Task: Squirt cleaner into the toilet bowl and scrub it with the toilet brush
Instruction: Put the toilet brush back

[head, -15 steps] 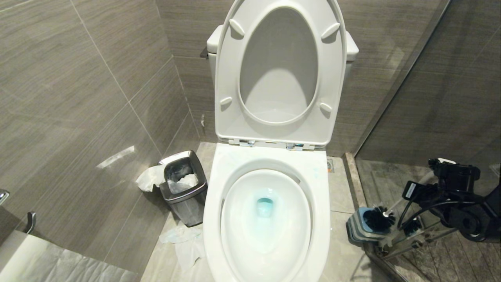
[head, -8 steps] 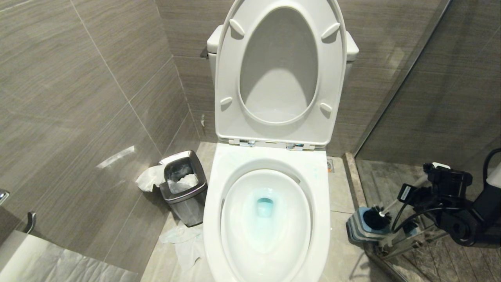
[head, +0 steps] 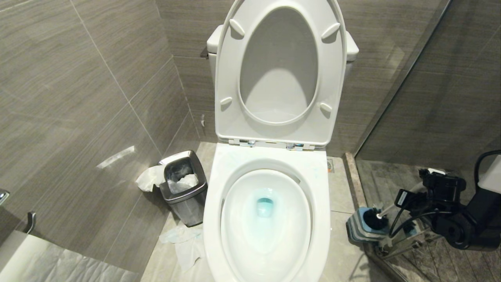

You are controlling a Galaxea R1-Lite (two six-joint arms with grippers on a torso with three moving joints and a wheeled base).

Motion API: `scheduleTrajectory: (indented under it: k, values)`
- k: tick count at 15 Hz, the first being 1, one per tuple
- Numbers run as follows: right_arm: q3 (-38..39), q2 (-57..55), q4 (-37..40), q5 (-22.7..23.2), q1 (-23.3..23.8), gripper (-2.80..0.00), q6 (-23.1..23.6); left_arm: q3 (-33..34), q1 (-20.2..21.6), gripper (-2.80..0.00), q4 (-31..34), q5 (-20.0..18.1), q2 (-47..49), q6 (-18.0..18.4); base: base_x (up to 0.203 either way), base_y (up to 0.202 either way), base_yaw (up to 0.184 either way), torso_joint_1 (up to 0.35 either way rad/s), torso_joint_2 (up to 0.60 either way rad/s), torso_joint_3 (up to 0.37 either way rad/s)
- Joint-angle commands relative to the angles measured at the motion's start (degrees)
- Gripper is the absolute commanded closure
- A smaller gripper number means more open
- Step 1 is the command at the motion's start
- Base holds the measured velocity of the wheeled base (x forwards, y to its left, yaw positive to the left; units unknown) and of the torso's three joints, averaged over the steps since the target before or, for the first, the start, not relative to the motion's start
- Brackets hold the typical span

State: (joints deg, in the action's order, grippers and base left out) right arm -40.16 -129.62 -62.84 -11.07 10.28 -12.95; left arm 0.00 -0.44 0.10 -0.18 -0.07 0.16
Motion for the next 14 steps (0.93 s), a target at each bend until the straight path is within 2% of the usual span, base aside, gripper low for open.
scheduleTrajectory:
  k: [1,5,6,9,14]
  values:
    - [-0.09,-0.19,-0.35,-0.09,0.01,0.00,-0.06,0.00,0.00,0.00,-0.01,0.01,0.07,0.02,0.000,0.000,0.000,0.000,0.00,0.000]
    - [-0.10,-0.37,-0.35,-0.09,0.01,0.00,-0.06,0.00,0.00,0.00,-0.01,0.01,0.07,0.02,0.000,0.000,0.000,0.000,0.00,0.000]
    - [-0.19,-0.46,-0.35,-0.09,0.01,-2.80,-0.06,0.00,0.00,0.00,-0.01,0.01,0.07,0.02,0.000,0.000,0.000,0.000,0.00,0.000]
    - [-0.27,-0.08,-0.43,0.01,0.01,-2.80,-0.15,0.00,0.00,0.00,-0.01,0.01,0.07,0.02,0.000,0.000,0.000,0.000,0.00,0.000]
    - [1.24,4.76,0.03,2.64,0.01,-2.80,0.30,0.00,0.00,0.00,-0.01,0.01,0.07,0.02,0.000,0.000,0.000,0.000,0.00,0.000]
